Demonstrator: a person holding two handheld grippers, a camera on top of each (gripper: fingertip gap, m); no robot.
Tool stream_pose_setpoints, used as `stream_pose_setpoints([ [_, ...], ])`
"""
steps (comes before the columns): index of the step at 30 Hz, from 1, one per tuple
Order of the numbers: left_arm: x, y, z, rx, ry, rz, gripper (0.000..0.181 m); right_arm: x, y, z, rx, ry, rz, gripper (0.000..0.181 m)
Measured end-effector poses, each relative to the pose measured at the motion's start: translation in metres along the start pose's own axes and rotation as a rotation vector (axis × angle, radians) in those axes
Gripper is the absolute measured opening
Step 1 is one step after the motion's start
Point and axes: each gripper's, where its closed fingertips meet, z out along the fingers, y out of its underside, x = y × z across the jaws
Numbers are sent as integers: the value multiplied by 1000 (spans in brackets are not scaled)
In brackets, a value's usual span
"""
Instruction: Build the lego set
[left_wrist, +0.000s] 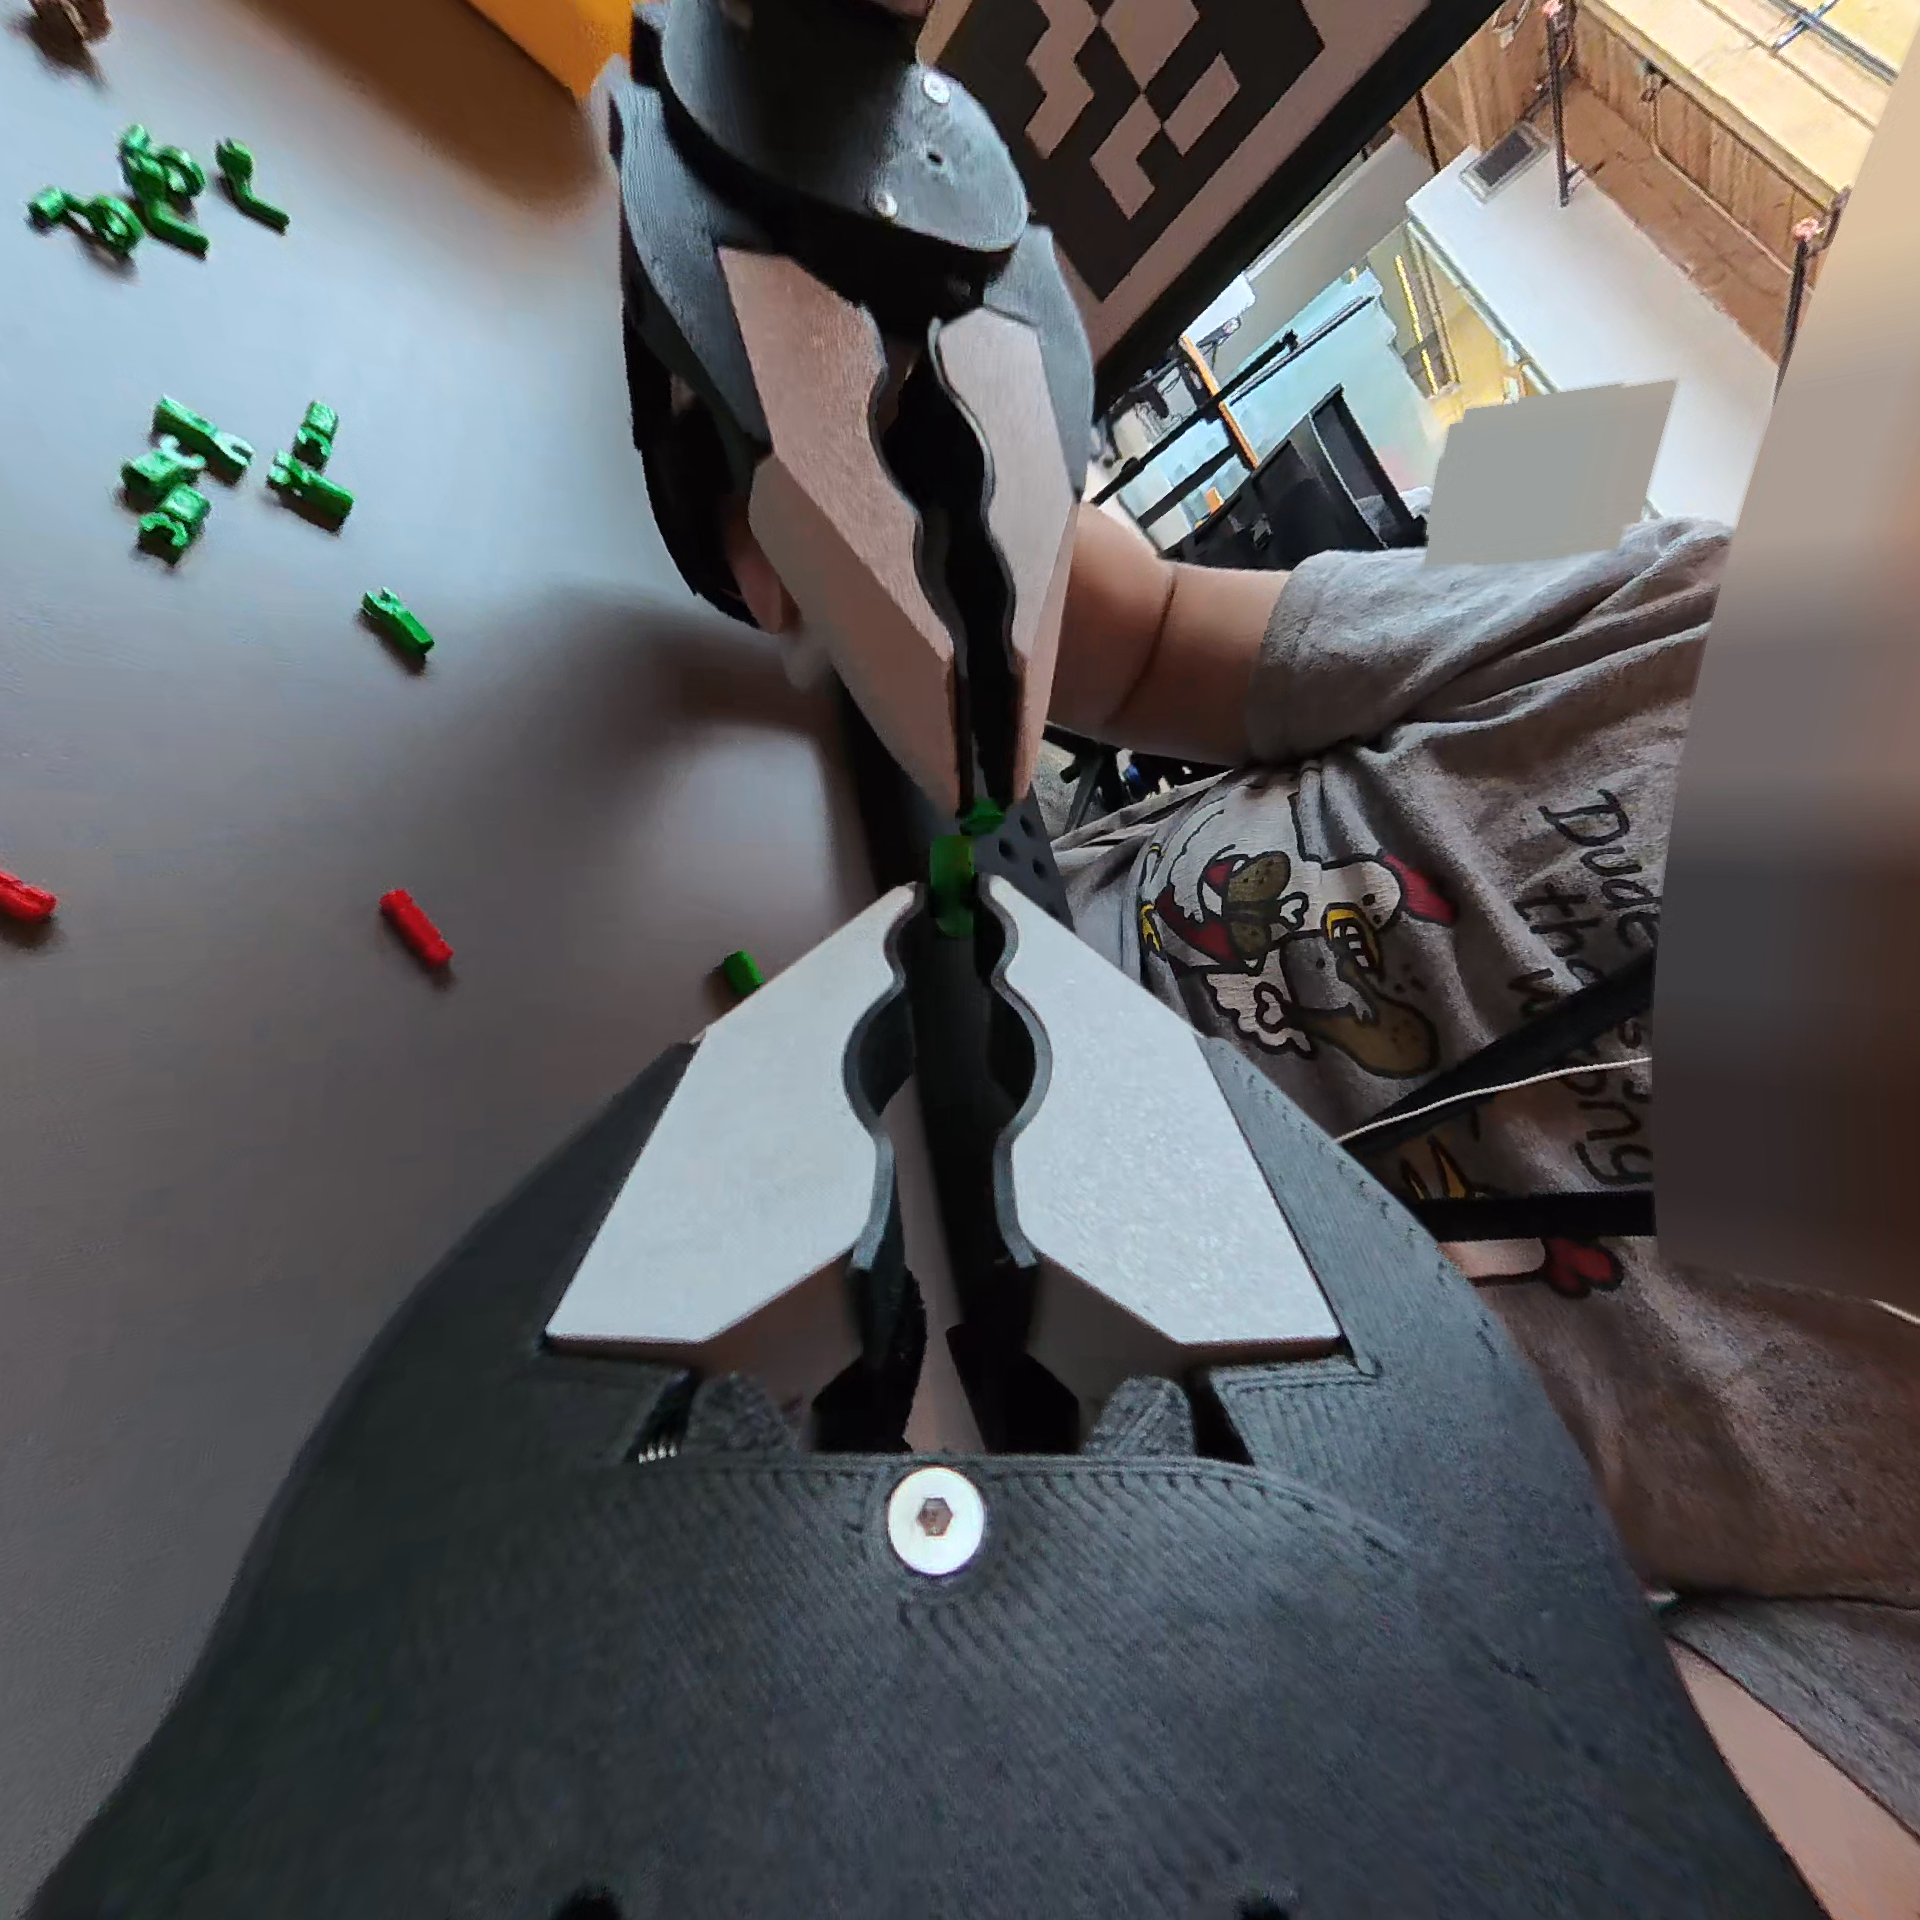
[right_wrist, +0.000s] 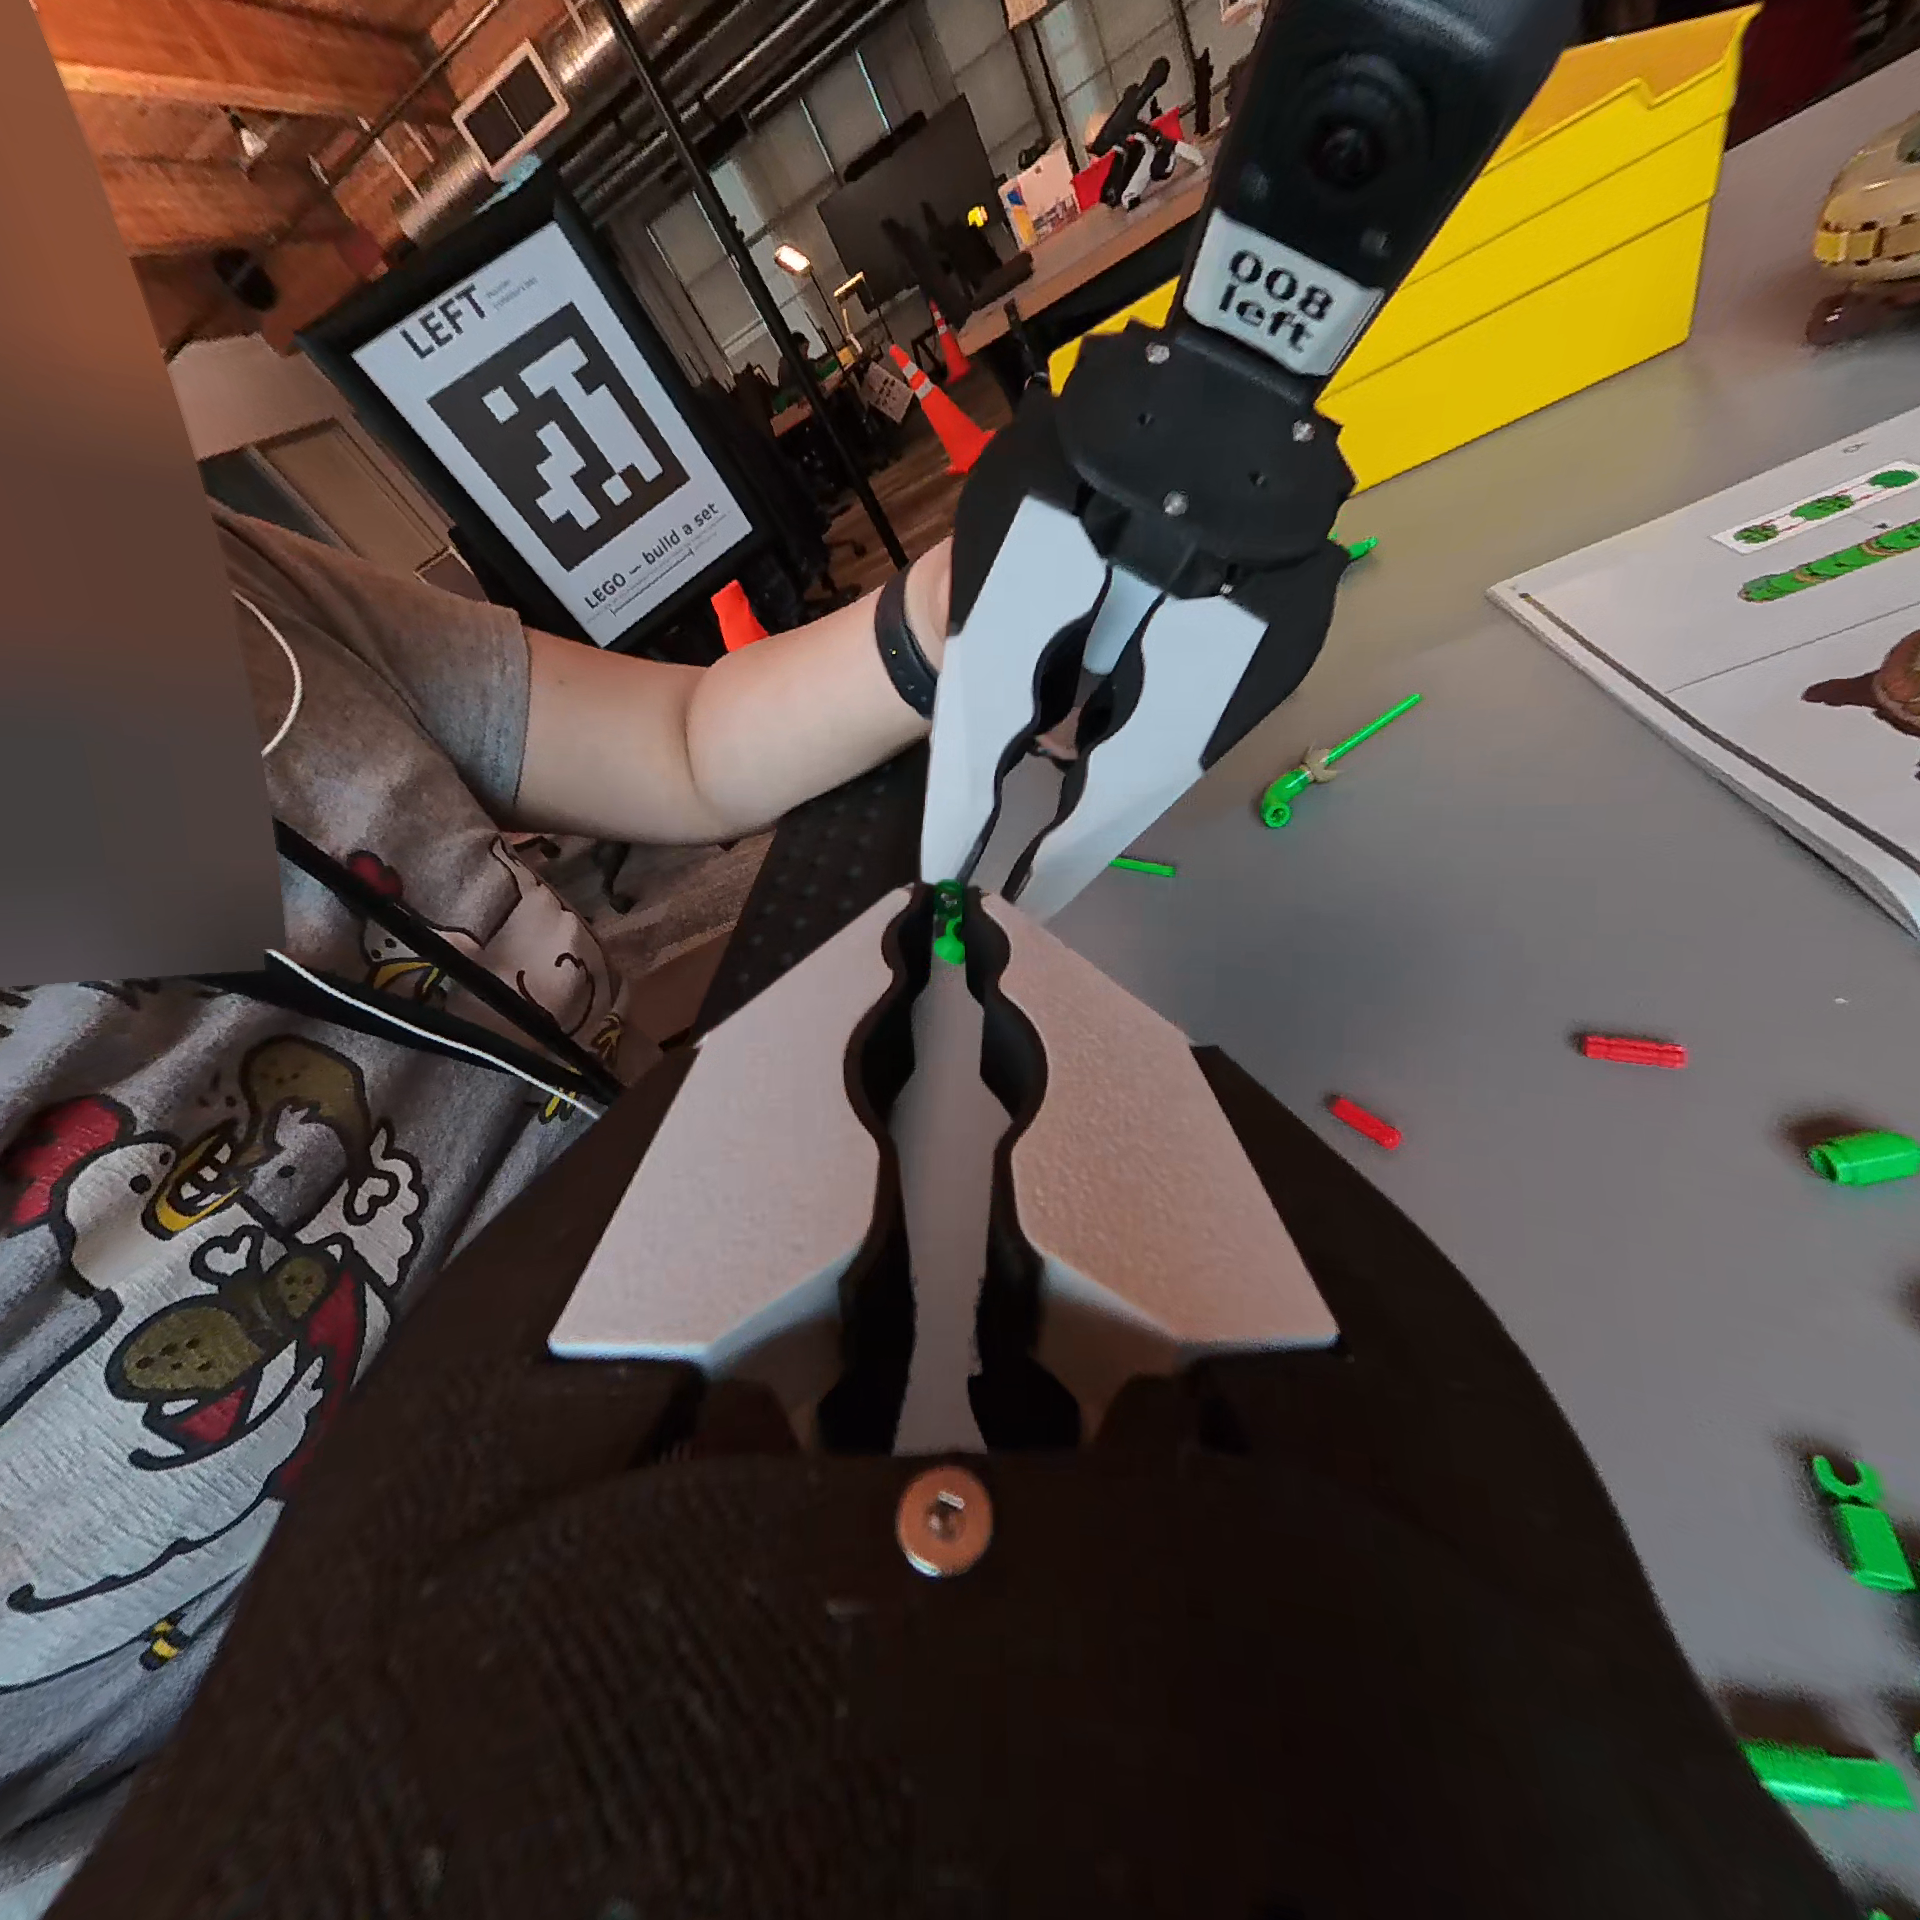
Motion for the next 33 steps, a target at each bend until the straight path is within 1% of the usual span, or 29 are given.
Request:
stream_pose_setpoints([
  [7,8,-7,-3,40,26,30,5,-3,-3,-2,13,-7,-15,2],
  [13,9,-6,-2,32,19,35,5,-3,-2,-1,7,-8,-13,2],
  [18,8,-3,-1,11,19,0,5,-3,1,1,-12,-12,-1,2],
  [22,2,6,0,-30,4,-52,5,1,11,5,-62,11,-3,2],
  [24,-1,6,-1,-28,-4,-59,5,3,11,4,-56,11,14,2],
  [28,-4,15,2,-83,-21,-79,4,4,21,9,-96,-4,35,2],
  [33,-7,21,5,-117,-30,-103,4,5,27,11,-124,-14,55,2],
])
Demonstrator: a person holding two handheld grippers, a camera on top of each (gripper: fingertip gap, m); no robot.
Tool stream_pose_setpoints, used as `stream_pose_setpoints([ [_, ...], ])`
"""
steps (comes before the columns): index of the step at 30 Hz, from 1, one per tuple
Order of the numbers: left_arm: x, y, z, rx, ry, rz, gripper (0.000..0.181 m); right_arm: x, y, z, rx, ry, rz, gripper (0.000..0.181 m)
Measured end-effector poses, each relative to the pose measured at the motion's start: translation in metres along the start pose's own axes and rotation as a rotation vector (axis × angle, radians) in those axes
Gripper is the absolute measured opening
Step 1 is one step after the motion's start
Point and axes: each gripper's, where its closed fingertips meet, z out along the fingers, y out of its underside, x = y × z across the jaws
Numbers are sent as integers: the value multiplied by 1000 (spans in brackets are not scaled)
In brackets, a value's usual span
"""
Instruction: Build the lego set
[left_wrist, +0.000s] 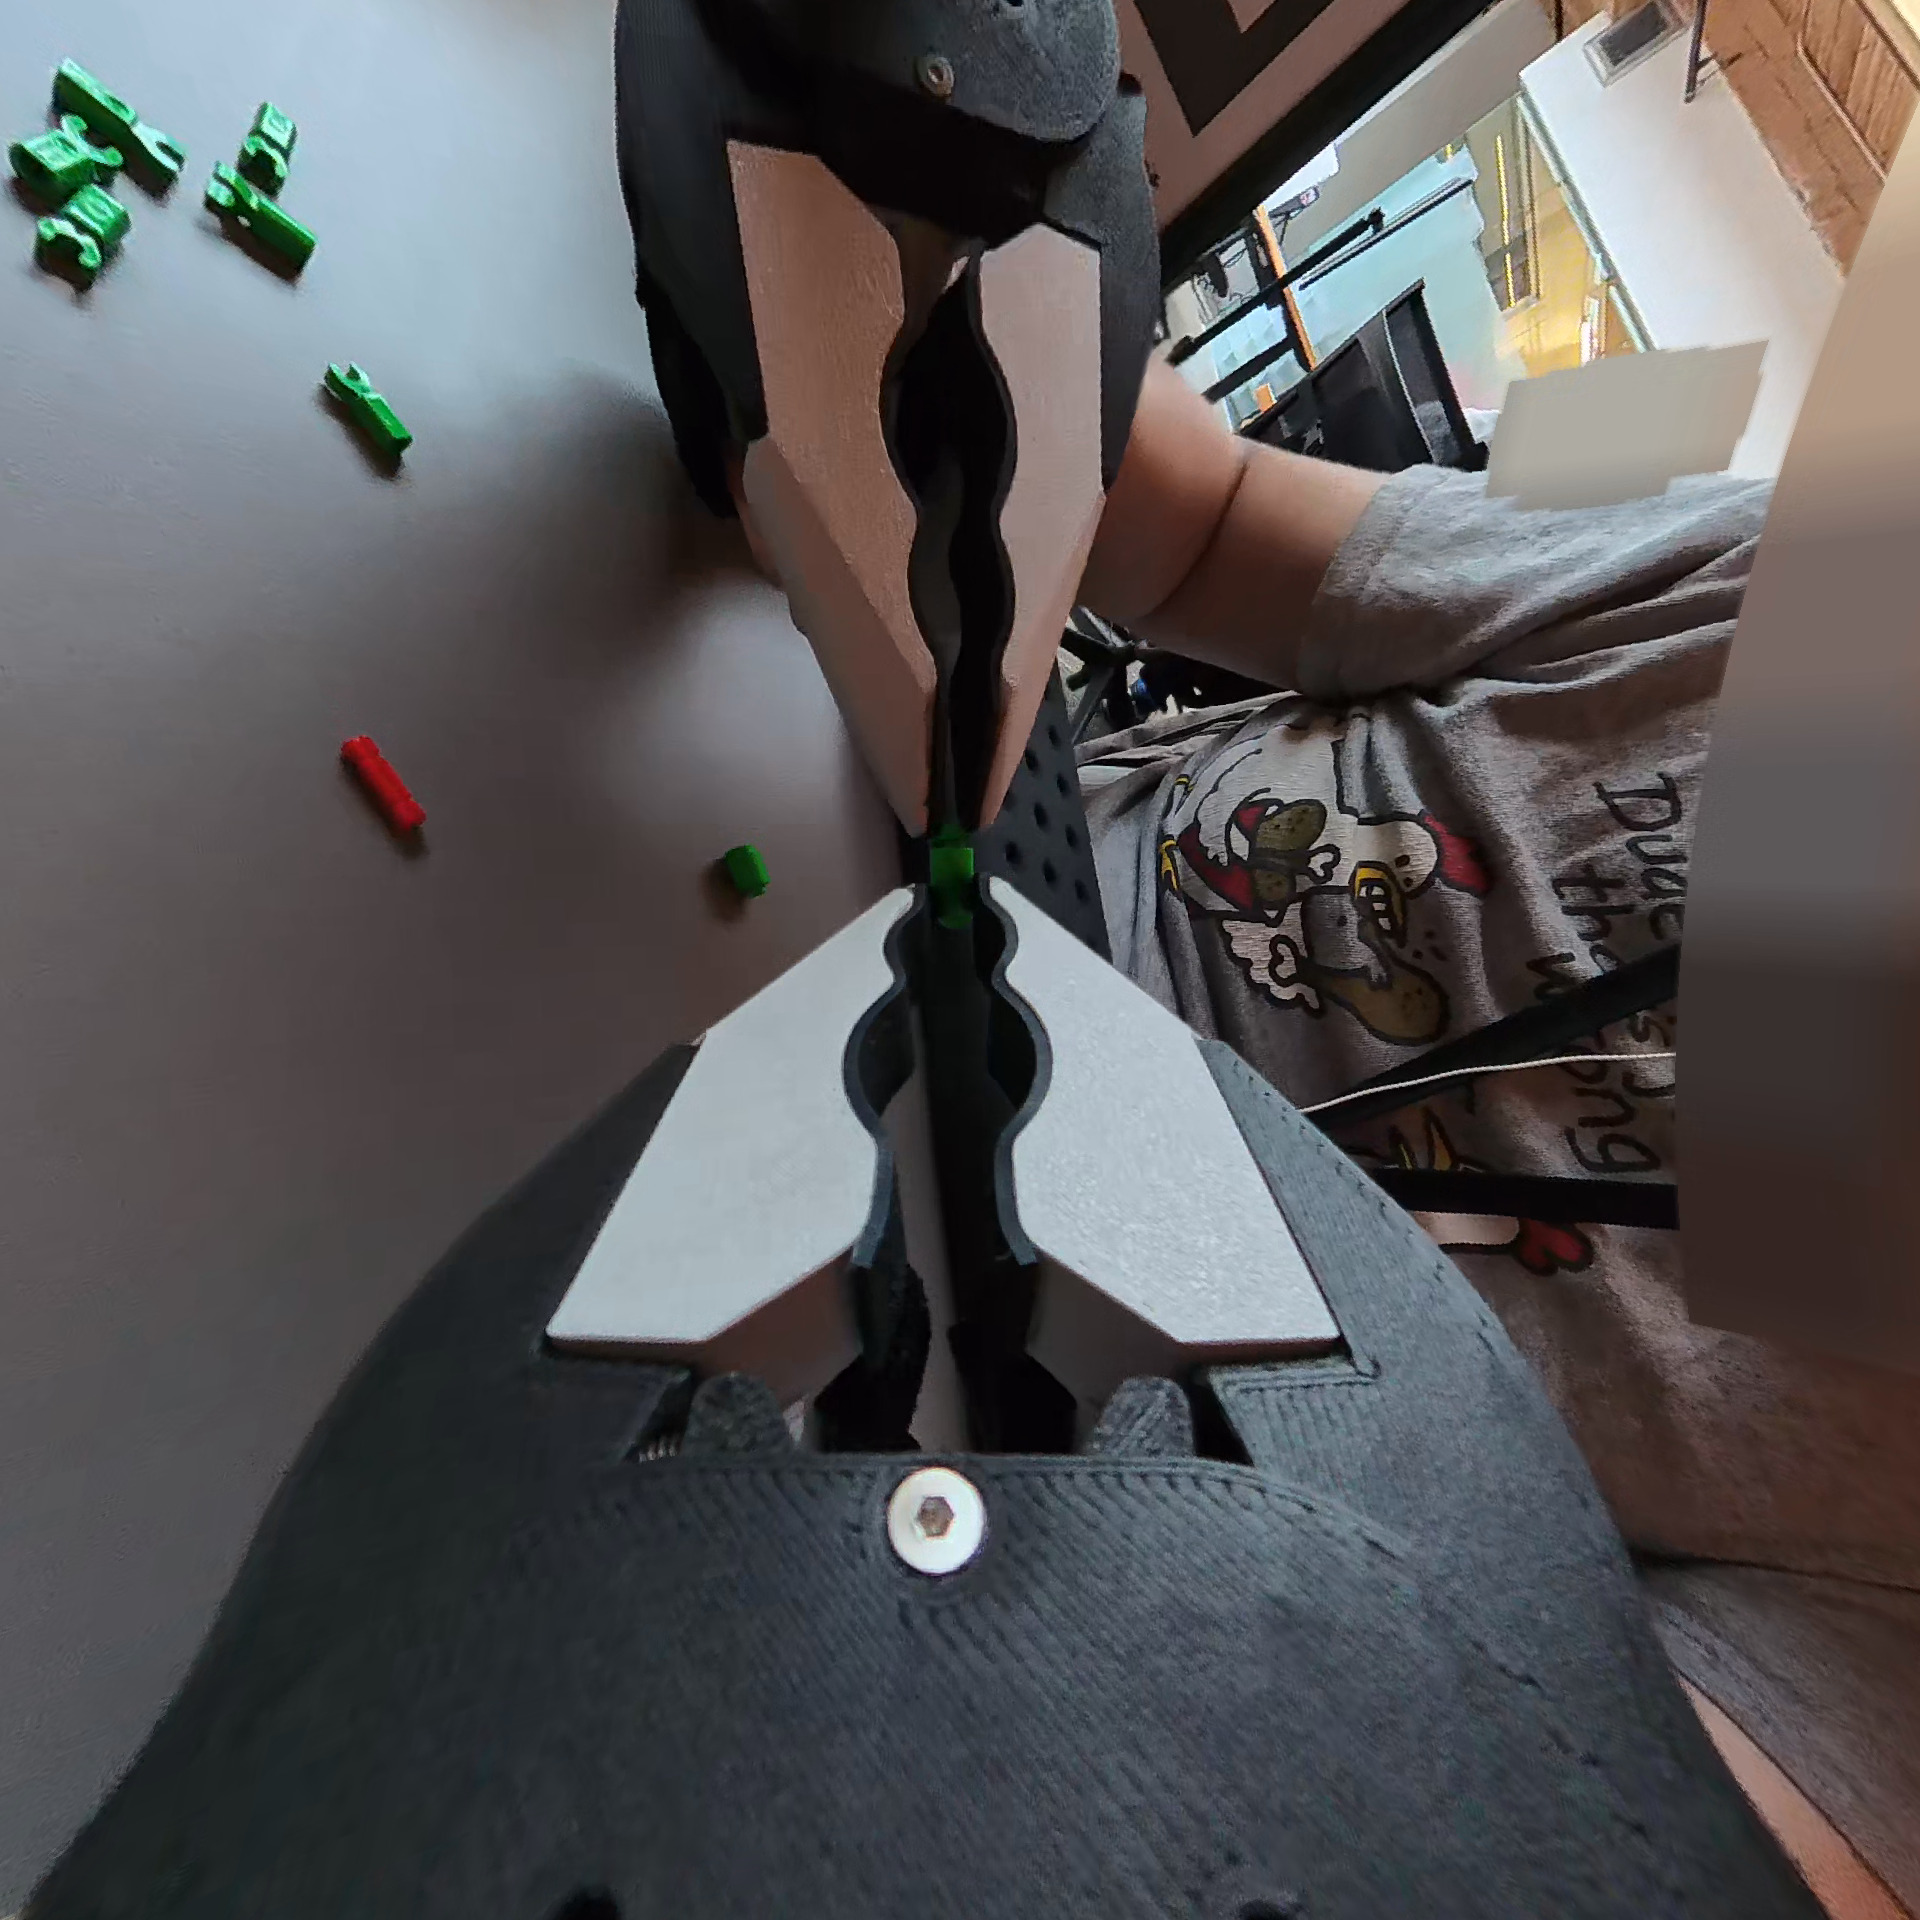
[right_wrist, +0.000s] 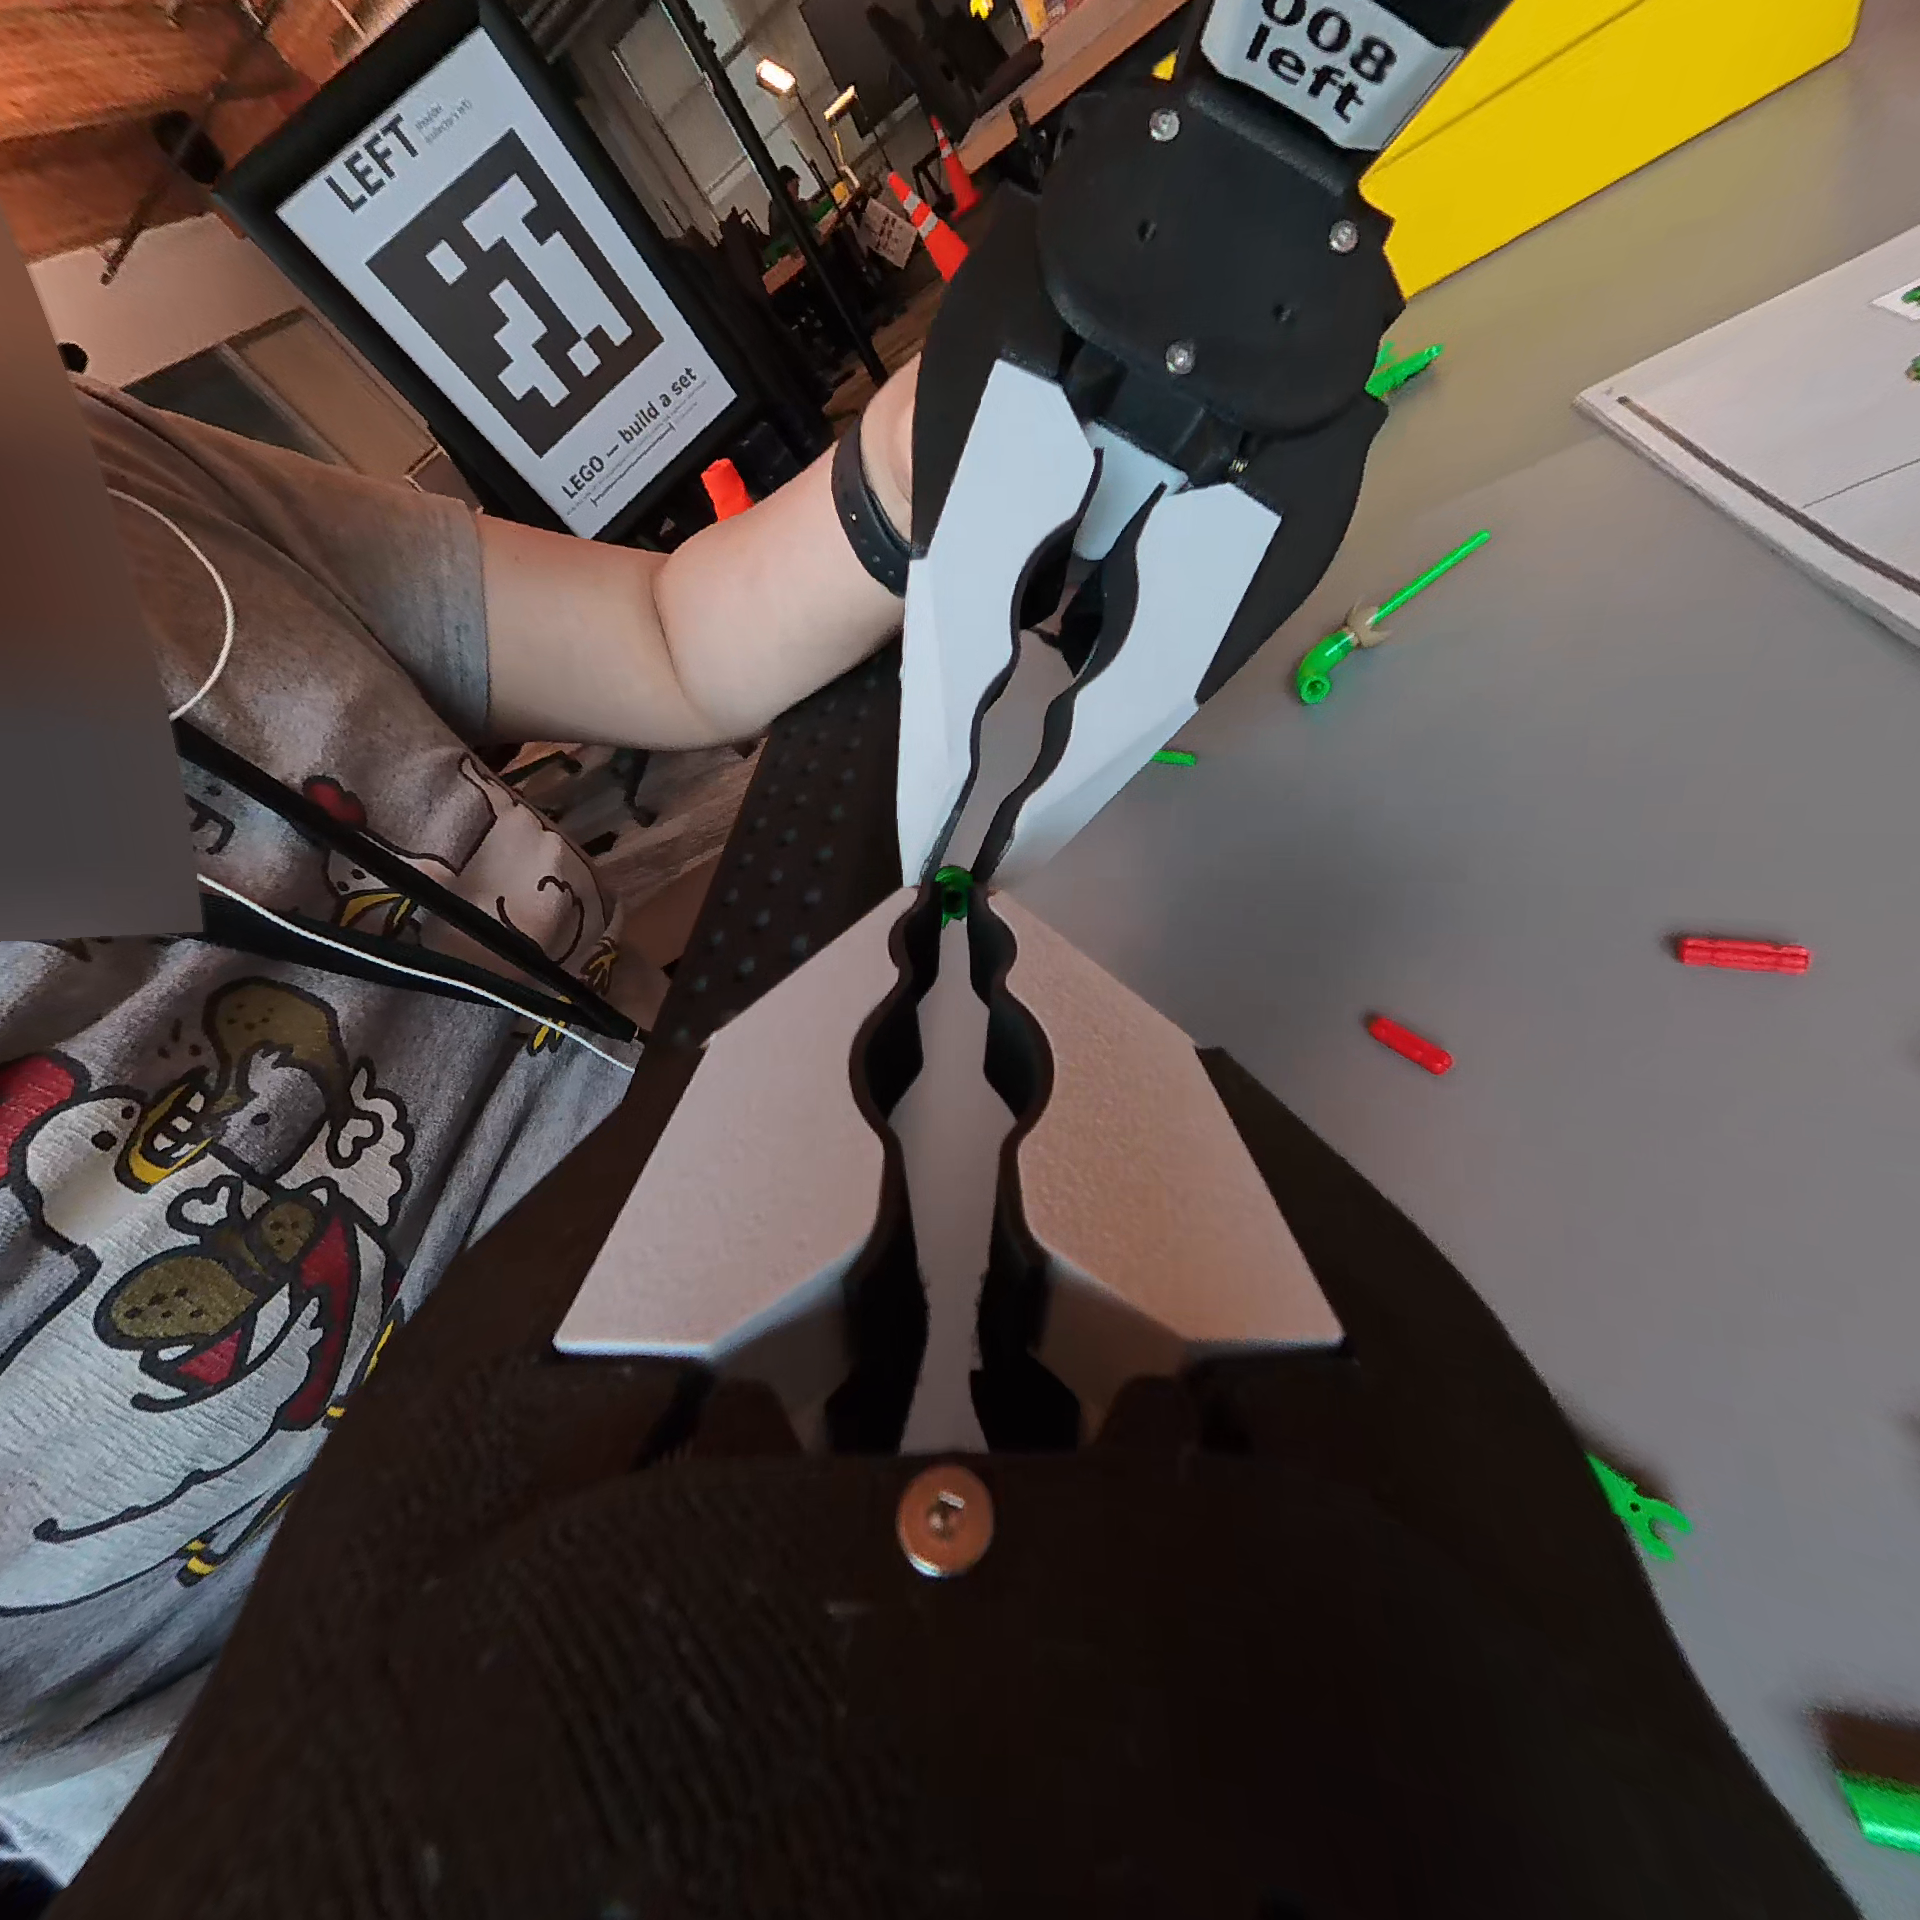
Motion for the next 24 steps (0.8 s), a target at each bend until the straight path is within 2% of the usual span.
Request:
stream_pose_setpoints([
  [10,-7,23,13,-138,-19,-41,5,-2,25,12,-143,-24,7,2],
  [24,-15,36,21,-217,-49,-73,5,1,42,19,-250,-1,1,2],
])
